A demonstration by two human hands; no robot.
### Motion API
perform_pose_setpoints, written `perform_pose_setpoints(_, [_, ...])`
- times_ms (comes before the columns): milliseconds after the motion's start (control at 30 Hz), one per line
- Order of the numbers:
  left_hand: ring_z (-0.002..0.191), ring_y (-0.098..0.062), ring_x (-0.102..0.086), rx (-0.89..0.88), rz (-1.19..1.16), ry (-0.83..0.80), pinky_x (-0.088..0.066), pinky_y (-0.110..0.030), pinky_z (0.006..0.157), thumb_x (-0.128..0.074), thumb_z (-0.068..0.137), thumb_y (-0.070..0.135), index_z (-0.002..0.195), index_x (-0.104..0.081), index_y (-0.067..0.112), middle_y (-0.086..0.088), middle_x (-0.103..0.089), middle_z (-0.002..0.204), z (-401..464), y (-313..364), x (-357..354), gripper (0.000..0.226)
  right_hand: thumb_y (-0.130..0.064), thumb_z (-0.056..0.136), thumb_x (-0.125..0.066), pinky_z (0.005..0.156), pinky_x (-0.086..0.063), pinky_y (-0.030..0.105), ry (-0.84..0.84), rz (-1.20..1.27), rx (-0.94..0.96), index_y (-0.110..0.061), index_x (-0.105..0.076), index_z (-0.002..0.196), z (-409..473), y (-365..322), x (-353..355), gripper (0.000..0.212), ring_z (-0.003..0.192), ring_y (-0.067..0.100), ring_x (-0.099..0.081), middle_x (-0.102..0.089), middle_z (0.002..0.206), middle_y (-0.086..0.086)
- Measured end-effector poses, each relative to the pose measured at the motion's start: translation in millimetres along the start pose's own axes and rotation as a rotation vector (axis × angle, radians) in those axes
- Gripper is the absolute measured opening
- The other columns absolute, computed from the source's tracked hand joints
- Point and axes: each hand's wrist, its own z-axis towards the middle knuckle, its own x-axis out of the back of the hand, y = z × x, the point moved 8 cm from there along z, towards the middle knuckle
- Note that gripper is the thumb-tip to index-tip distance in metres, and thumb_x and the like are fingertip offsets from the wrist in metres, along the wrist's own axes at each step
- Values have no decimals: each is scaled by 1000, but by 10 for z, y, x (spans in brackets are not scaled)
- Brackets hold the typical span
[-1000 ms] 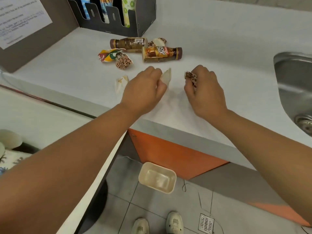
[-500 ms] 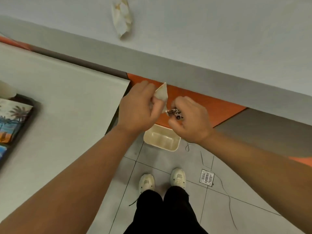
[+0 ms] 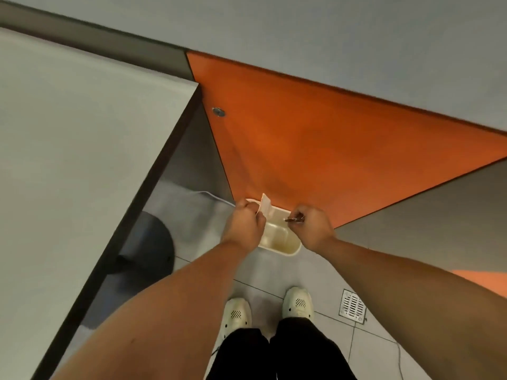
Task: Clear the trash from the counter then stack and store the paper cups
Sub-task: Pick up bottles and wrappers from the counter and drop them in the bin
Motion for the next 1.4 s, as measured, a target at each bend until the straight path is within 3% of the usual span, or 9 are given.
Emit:
perform_pose_setpoints(200, [95, -29, -60, 21, 28, -75, -43, -30, 80, -52, 95, 21, 103, -69, 7, -16, -61, 113, 412, -325, -616, 23, -9, 81, -73, 62, -36, 24, -63, 141, -166, -3, -69, 97, 431, 533, -543, 18, 84, 20, -55, -60, 91, 6])
perform_pose_setpoints(333, [105, -27, -62, 62, -44, -152, -45, -29, 88, -55, 95, 26, 117, -66, 12, -12, -63, 121, 535, -501, -932, 28, -5, 79, -75, 80, -50, 31, -139, 170, -200, -4, -65, 111, 565, 741, -807, 34, 97, 28, -62, -59, 107, 6])
perform_pose_setpoints(400, [112, -26, -60, 66, -78, -177, -43, -26, 92, -55, 96, 26, 125, -62, 15, -9, -62, 127, 546, -525, -989, 31, -1, 80, -72, 74, -55, 31, -147, 230, -213, -5, -62, 114, 566, 780, -836, 35, 95, 30, -64, -57, 110, 6])
perform_pose_setpoints(467, [112, -25, -60, 55, -85, -166, -41, -24, 91, -56, 96, 24, 126, -61, 15, -9, -61, 129, 539, -505, -950, 32, -3, 82, -71, 73, -45, 21, -133, 197, -171, -5, -63, 114, 547, 716, -768, 33, 94, 21, -59, -58, 108, 5])
perform_pose_setpoints(567, [110, -24, -61, 23, -69, -167, -41, -22, 88, -57, 95, 24, 124, -62, 15, -8, -59, 131, 444, -365, -770, 31, -6, 84, -69, 78, -39, 23, -124, 204, -110, -7, -65, 110, 458, 489, -580, 26, 94, 17, -55, -59, 104, 4])
perform_pose_setpoints(800, [105, -22, -61, -44, -36, -81, -47, -27, 87, -62, 92, 24, 118, -66, 16, -7, -63, 121, 89, 349, 461, 28, -10, 87, -65, 80, -46, 28, -80, 244, 44, -18, -65, 105, 15, -606, 385, 19, 94, 18, -57, -62, 102, -1])
perform_pose_setpoints(1000, [93, -22, -65, -114, 24, 14, -53, -38, 82, -64, 86, 24, 107, -71, 14, -6, -68, 105, -296, 1099, 1916, 24, -13, 86, -66, 88, -44, 22, 59, 267, 274, -23, -68, 109, -511, -1923, 1501, 25, 98, 8, -57, -62, 108, -5])
perform_pose_setpoints(1133, [91, -16, -67, -146, 79, 21, -54, -38, 83, -65, 84, 33, 106, -71, 22, 2, -71, 101, -526, 1469, 2741, 26, -22, 85, -67, 90, -49, 27, 101, 273, 378, -28, -67, 107, -760, -2636, 2087, 22, 98, 4, -59, -65, 107, -13])
perform_pose_setpoints(1400, [89, -5, -62, -235, 59, 320, -53, -26, 80, -64, 89, 43, 118, -65, 23, 8, -67, 111, -595, 1993, 4124, 35, -36, 89, -63, 84, -52, 27, 202, 191, 468, -31, -62, 117, -792, -3693, 2983, 28, 100, 4, -59, -61, 115, -18])
